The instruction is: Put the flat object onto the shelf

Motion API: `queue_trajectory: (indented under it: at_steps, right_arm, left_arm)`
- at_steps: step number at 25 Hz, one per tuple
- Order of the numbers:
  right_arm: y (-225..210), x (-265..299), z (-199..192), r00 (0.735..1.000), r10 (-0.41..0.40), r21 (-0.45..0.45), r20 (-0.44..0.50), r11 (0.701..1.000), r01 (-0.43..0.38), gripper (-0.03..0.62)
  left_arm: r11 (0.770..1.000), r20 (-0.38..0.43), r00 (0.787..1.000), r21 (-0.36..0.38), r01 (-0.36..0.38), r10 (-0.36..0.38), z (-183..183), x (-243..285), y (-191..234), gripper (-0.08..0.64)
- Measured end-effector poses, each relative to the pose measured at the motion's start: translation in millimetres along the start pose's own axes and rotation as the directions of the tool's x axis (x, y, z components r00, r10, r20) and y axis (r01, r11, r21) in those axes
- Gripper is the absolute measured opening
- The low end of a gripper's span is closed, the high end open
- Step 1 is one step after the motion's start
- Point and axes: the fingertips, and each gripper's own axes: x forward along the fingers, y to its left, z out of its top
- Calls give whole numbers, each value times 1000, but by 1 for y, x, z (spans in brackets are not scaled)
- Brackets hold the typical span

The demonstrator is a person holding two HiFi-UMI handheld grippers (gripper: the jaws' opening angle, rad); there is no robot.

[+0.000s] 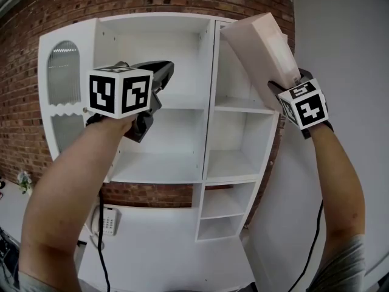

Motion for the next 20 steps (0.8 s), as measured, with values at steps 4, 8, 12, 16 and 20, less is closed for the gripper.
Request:
queue_trajectory:
  at_steps: [4,8,12,16,20]
  right_arm:
    - [-1,0,-1,1000,1,4,-5,1000,-1,281]
    - [4,1,-4,1000,4,-10,-10,1000,-4,281]
    - [4,1,-8,1000,14,-16,-8,1000,-14,279]
    - [7,-1,-11,1000,4,-11,-23,1000,-4,279]
    - [13,-1,-12,999,-9,-9,-37,1000,9,278]
  left_arm:
    - [1000,1,1000,3,-5,5,-3,4,2,0]
    - [1000,-3,1000,3,0,0,-6,5,3,0]
    - [1000,-2,1000,7,-5,5,-9,6,6,0]
    - [1000,4,1000,-1,6,-6,-10,7,7,0]
    - [1000,-2,1000,-6,11,-11,-14,7,8,0]
